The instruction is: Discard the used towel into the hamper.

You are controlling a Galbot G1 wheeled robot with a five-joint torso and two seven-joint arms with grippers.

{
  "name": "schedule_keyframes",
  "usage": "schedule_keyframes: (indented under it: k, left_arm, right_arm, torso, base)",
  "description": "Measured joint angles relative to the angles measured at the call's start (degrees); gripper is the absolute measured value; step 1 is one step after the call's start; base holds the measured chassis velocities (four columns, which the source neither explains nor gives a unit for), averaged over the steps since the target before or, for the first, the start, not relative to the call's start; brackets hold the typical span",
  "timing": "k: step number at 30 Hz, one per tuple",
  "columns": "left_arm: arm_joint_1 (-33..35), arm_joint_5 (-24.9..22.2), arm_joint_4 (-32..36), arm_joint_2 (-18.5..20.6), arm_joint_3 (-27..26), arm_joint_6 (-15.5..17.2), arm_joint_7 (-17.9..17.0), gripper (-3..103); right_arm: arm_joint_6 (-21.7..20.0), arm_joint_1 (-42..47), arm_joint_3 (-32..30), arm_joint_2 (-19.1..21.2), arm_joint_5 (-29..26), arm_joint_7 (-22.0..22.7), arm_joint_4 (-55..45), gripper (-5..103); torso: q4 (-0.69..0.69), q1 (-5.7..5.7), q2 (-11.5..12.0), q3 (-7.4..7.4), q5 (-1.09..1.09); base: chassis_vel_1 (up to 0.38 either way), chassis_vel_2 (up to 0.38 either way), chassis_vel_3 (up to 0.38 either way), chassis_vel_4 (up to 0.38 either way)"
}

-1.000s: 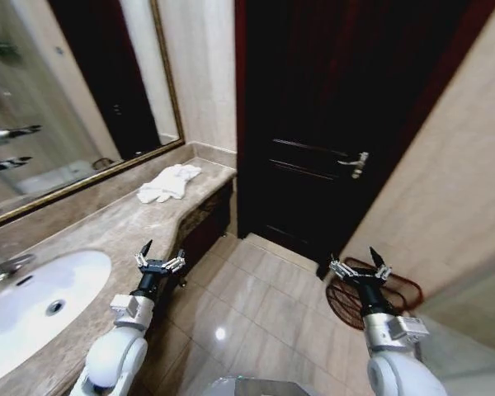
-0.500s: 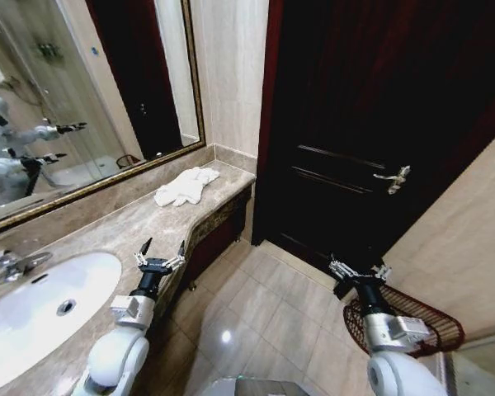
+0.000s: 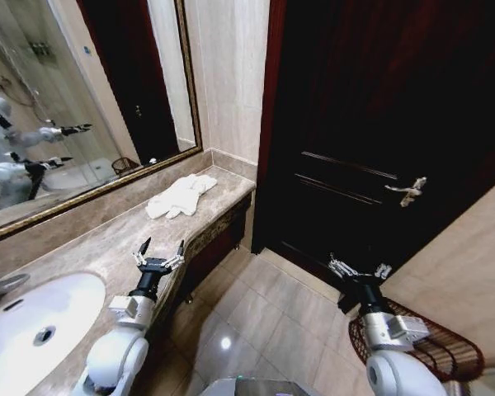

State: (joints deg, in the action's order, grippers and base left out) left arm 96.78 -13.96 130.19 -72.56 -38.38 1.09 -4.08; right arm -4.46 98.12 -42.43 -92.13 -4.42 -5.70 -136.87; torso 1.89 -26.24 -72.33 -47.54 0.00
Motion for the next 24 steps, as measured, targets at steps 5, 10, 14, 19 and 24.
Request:
schedule_keyframes:
  k: [5, 10, 14, 19, 24]
  left_arm:
    - [0.20, 0.36, 0.45, -0.19, 0.12, 0.78, 0.24, 100]
    - [0.25, 0.52, 0.76, -0.20, 0.05, 1.02, 0.38, 100]
    - [0.22, 0.54, 0.77, -0.18, -0.01, 1.01, 0.41, 100]
    - [0.22, 0.66, 0.49, -0.32, 0.20, 0.39, 0.43, 100]
    - [-0.08, 0.66, -0.19, -0.44, 0.40, -0.73, -0.15, 100]
  right_arm:
    - [-0.02, 0.24, -0.22, 0.00, 0.00, -0.03, -0.07, 100]
    - [-0.06, 0.08, -0.06, 0.00, 0.00, -0.03, -0.13, 100]
    - [-0.07, -0.03, 0.05, 0.00, 0.00, -0.03, -0.13, 100]
    - [-0.08, 0.03, -0.02, 0.00, 0.01, -0.02, -0.07, 100]
    - [-0.07, -0.10, 0.06, 0.00, -0.01, 0.01, 0.05, 100]
  torso:
    - [-0.01, 0.00, 0.00, 0.00, 0.00]
    - [0.00, 0.00, 0.00, 0.00, 0.00]
    - [0.01, 0.00, 0.00, 0.00, 0.00]
    - [0.00, 0.00, 0.00, 0.00, -0.01]
    - [0.02, 0.00, 0.00, 0.00, -0.02]
  base:
    - [-0.108, 0.140, 0.124, -0.117]
    - [-0.074, 0.143, 0.137, -0.088]
    - [-0.059, 0.136, 0.151, -0.056]
    - [-0.048, 0.173, 0.158, -0.046]
    - [-0.037, 0.172, 0.196, -0.034]
